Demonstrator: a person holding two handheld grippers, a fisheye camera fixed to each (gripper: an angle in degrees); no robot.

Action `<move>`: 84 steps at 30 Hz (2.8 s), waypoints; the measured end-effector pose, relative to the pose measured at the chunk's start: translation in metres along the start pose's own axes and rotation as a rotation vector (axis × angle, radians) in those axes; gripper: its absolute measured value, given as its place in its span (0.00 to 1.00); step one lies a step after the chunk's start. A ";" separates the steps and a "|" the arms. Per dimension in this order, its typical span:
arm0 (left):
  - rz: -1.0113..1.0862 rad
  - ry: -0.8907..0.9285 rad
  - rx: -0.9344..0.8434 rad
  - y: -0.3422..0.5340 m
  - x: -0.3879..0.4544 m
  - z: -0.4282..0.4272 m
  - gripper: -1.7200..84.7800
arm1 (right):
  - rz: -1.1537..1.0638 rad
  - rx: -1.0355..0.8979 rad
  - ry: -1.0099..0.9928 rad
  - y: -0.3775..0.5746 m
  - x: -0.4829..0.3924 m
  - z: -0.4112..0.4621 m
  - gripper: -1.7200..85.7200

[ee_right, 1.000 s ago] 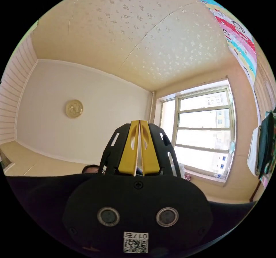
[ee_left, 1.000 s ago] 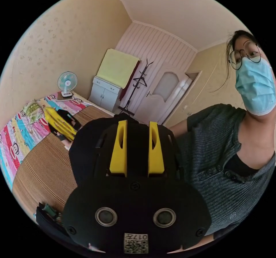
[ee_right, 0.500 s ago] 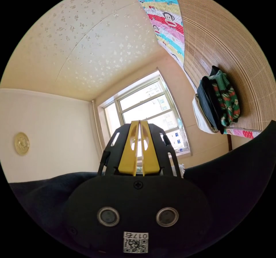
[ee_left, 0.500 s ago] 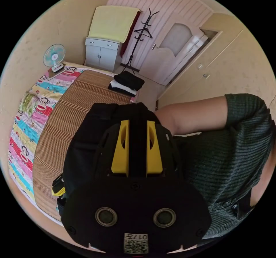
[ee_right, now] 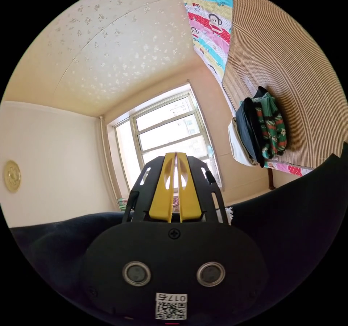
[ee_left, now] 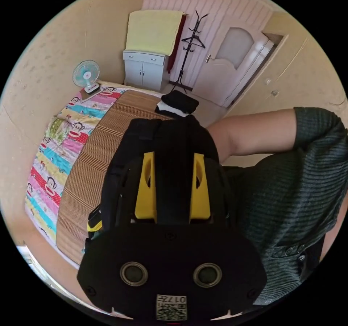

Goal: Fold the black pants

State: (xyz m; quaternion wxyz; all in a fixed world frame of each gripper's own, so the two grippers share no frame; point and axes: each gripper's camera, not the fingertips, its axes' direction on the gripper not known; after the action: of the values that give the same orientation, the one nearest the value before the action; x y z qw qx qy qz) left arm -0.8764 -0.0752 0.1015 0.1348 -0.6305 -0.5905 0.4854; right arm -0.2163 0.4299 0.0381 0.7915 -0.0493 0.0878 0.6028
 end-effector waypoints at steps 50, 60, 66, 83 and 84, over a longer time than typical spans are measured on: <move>-0.093 -0.119 1.467 0.115 0.033 -0.490 0.01 | -1.448 -0.032 0.578 0.548 -0.152 -0.155 0.18; -0.168 -0.124 1.533 0.089 0.050 -0.546 0.01 | -1.635 0.104 0.657 0.663 -0.112 -0.103 0.25; -0.186 -0.177 1.505 0.090 0.071 -0.569 0.01 | -1.640 0.255 1.178 0.667 -0.131 -0.015 0.24; -0.180 -0.152 1.404 0.144 0.074 -0.650 0.01 | -1.732 0.219 0.758 0.724 -0.233 -0.063 0.08; -0.153 -0.140 1.406 0.151 0.073 -0.656 0.01 | -1.708 0.265 0.697 0.722 -0.249 -0.079 0.08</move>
State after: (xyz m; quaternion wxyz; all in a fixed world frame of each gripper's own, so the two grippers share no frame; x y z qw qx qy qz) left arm -0.2902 0.2129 0.2799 0.5052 -0.3185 -0.1872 0.7799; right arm -0.9816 0.3738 0.0299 0.8947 -0.1846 0.3228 -0.2474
